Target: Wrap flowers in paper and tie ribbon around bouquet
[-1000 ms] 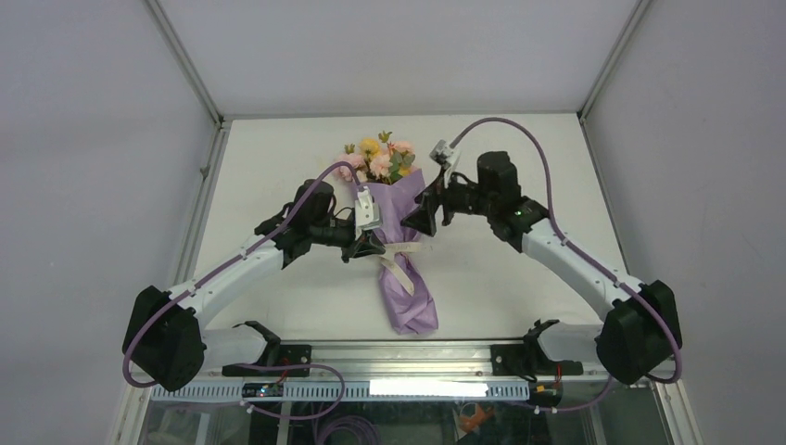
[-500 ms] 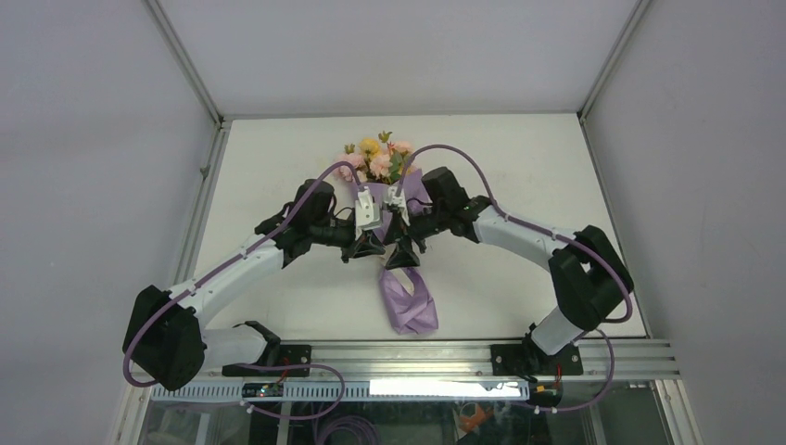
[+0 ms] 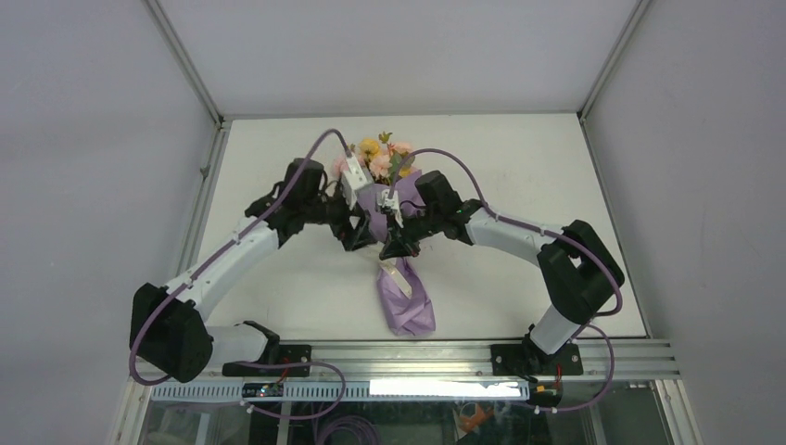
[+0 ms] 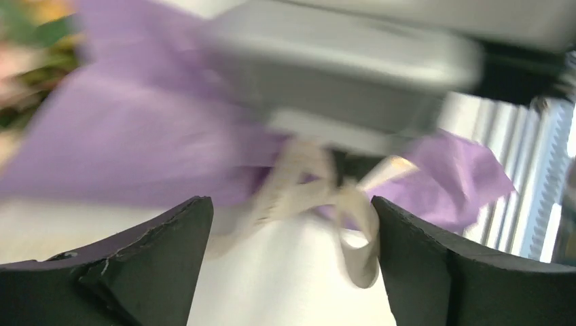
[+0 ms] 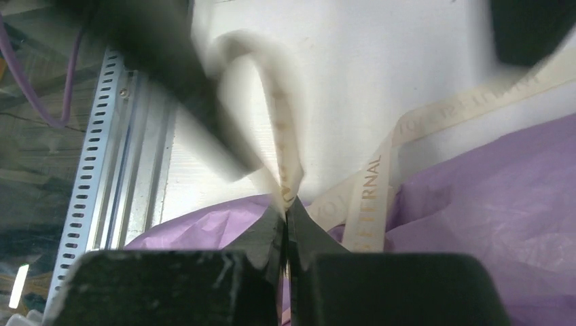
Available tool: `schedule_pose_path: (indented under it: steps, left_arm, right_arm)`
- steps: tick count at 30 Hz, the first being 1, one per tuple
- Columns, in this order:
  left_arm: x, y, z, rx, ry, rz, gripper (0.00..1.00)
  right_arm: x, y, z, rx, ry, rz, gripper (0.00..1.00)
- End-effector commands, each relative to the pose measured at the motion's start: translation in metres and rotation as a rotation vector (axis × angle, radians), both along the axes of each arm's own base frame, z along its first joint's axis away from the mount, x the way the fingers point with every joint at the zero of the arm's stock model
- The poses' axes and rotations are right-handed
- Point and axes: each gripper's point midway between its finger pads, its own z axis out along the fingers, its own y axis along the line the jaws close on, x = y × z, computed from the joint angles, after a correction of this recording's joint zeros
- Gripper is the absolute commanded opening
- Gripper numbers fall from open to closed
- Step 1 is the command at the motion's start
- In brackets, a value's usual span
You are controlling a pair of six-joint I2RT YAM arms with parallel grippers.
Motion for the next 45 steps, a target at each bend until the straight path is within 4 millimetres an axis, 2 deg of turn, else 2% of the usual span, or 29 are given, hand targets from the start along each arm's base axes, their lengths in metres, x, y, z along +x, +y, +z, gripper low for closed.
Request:
schedule_pose_path:
  steps: [1, 3, 4, 5, 6, 7, 8, 9, 10, 12, 15, 17, 20, 24, 26, 31, 36, 38, 41, 43, 45]
  left_arm:
    - [0.078, 0.072, 0.028, 0.062, 0.23, 0.594, 0.87]
    - [0.087, 0.116, 0.021, 0.169, 0.406, 0.858, 0.83]
    - [0.083, 0.132, 0.014, 0.236, 0.503, 0.955, 0.83]
    - [0.071, 0.144, 0.007, 0.308, 0.616, 1.021, 0.82]
    - [0.067, 0.139, 0.004, 0.308, 0.715, 1.026, 0.79]
    - [0.064, 0.122, 0.004, 0.258, 0.795, 0.953, 0.76]
    - [0.06, 0.095, 0.005, 0.16, 0.868, 0.798, 0.73]
    - [0.054, 0.07, 0.01, 0.061, 0.909, 0.607, 0.65]
    - [0.044, 0.051, 0.023, -0.043, 0.9, 0.384, 0.61]
    - [0.039, 0.047, 0.023, -0.08, 0.659, 0.105, 0.58]
    - [0.047, 0.049, -0.006, 0.109, 0.242, -0.134, 0.63]
    - [0.051, 0.052, -0.03, 0.234, 0.083, -0.265, 0.65]
    - [0.048, 0.054, -0.057, 0.282, -0.043, -0.426, 0.69]
    - [0.047, 0.061, -0.093, 0.364, -0.172, -0.583, 0.71]
    - [0.055, 0.06, -0.106, 0.389, -0.239, -0.598, 0.72]
    - [0.077, 0.054, -0.124, 0.467, -0.301, -0.566, 0.72]
    - [0.073, 0.05, -0.133, 0.54, -0.344, -0.592, 0.7]
    - [0.071, 0.05, -0.138, 0.571, -0.347, -0.599, 0.63]
    - [0.065, 0.051, -0.14, 0.581, -0.332, -0.595, 0.41]
    - [0.057, 0.053, -0.141, 0.582, -0.317, -0.602, 0.3]
    - [0.045, 0.053, -0.137, 0.576, -0.273, -0.611, 0.12]
  right_arm:
    - [0.026, 0.012, 0.02, 0.08, -0.071, -0.118, 0.0]
    - [0.037, 0.014, 0.022, 0.099, -0.088, -0.187, 0.0]
    - [0.042, 0.014, 0.022, 0.103, -0.096, -0.22, 0.0]
    - [0.047, 0.015, 0.024, 0.115, -0.101, -0.252, 0.0]
    - [0.048, 0.016, 0.024, 0.12, -0.1, -0.264, 0.0]
    - [0.048, 0.016, 0.023, 0.126, -0.093, -0.269, 0.0]
    - [0.048, 0.018, 0.024, 0.138, -0.087, -0.267, 0.0]
    - [0.046, 0.019, 0.024, 0.146, -0.078, -0.263, 0.0]
    - [0.046, 0.02, 0.024, 0.149, -0.071, -0.259, 0.0]
    - [0.047, 0.02, 0.022, 0.137, -0.065, -0.259, 0.0]
    - [0.051, 0.017, 0.019, 0.116, -0.067, -0.283, 0.0]
    - [0.053, 0.016, 0.021, 0.121, -0.065, -0.305, 0.0]
    - [0.055, 0.015, 0.028, 0.151, -0.07, -0.334, 0.0]
    - [0.057, 0.011, 0.028, 0.16, -0.068, -0.362, 0.0]
    - [0.058, 0.008, 0.025, 0.156, -0.06, -0.373, 0.0]
    - [0.062, 0.0, 0.022, 0.15, -0.059, -0.4, 0.0]
    - [0.067, -0.01, 0.02, 0.145, -0.06, -0.426, 0.0]
    - [0.069, -0.014, 0.019, 0.14, -0.06, -0.437, 0.0]
    - [0.07, -0.018, 0.019, 0.134, -0.062, -0.44, 0.0]
    - [0.07, -0.019, 0.019, 0.132, -0.061, -0.441, 0.0]
    - [0.071, -0.019, 0.017, 0.124, -0.055, -0.445, 0.0]
